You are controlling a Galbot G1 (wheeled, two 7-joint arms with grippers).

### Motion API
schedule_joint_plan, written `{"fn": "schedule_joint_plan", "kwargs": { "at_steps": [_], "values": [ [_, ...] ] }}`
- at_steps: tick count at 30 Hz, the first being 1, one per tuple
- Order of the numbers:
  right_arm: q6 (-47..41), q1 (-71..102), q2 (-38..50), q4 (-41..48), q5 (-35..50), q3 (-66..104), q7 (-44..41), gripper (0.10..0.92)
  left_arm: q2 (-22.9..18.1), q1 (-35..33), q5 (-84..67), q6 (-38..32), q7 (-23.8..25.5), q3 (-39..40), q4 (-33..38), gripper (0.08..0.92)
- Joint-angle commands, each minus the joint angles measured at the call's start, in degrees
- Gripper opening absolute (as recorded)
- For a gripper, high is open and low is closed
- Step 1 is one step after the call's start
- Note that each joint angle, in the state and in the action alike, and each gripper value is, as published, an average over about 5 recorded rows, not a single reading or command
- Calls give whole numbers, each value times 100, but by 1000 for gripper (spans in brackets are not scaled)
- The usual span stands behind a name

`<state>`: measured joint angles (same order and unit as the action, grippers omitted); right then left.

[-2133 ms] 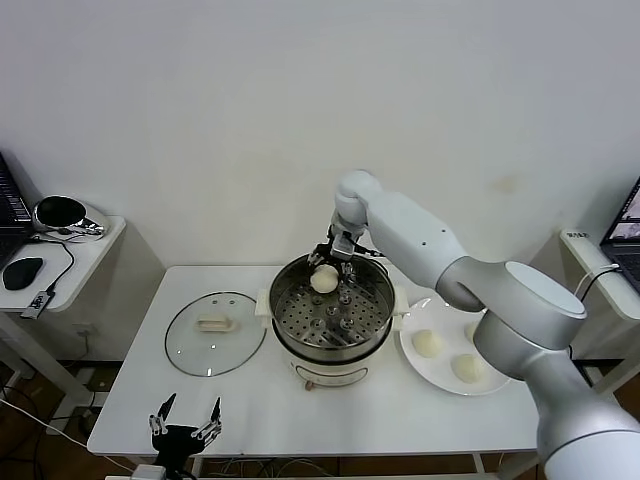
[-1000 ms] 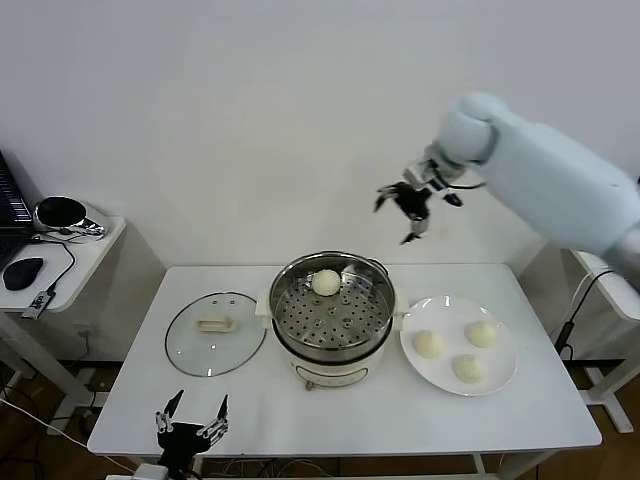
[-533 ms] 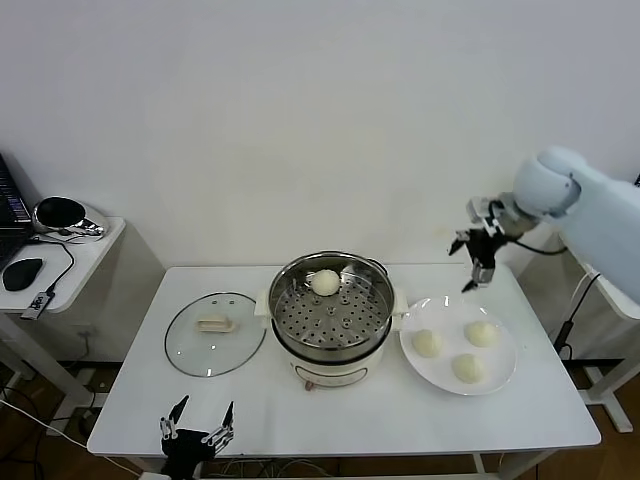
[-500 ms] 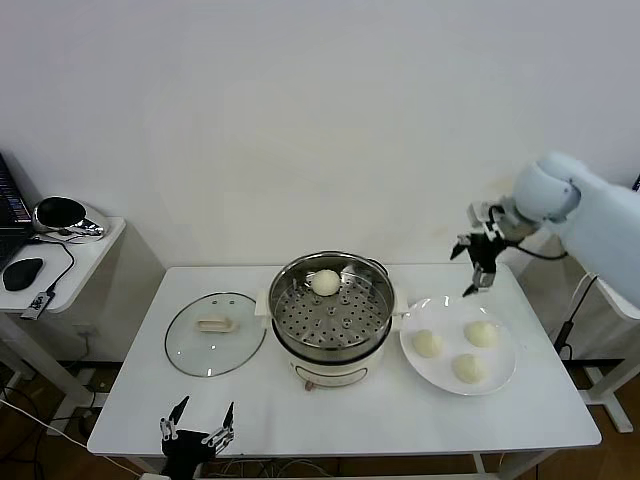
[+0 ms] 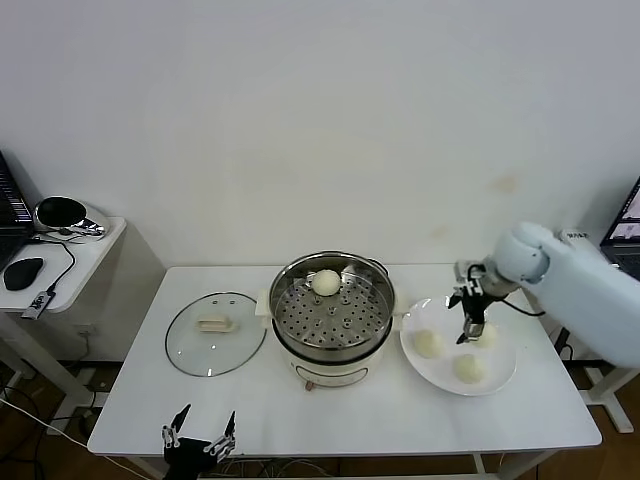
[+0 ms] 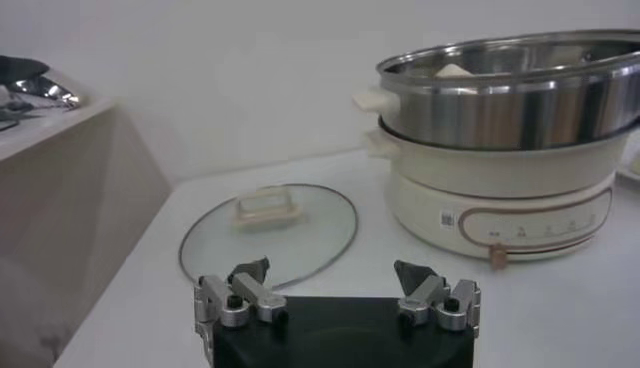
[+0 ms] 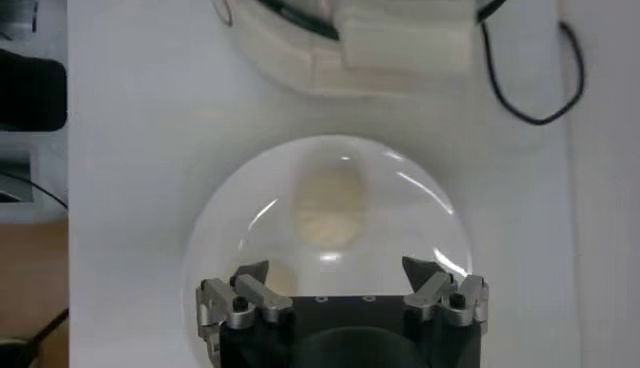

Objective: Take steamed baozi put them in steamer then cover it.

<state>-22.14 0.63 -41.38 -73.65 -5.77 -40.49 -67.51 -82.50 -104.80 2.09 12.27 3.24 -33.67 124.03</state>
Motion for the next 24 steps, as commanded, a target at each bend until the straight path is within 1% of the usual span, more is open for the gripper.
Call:
{"fn": "schedule_joint_plan", "kwargs": {
  "at_steps": [1,10,24],
  "values": [
    [7,540,-470,464,-198,258,433,823,0,-15,22,-1,3,5,-69,823],
    [166,556,-739,917,-423,340,434,823,13,6,31,-2,10,0,-158,823],
    [255,659,-916,1189,-687,509,422,823,1,10,69,-11,10,44,-287,823]
  ]
}}
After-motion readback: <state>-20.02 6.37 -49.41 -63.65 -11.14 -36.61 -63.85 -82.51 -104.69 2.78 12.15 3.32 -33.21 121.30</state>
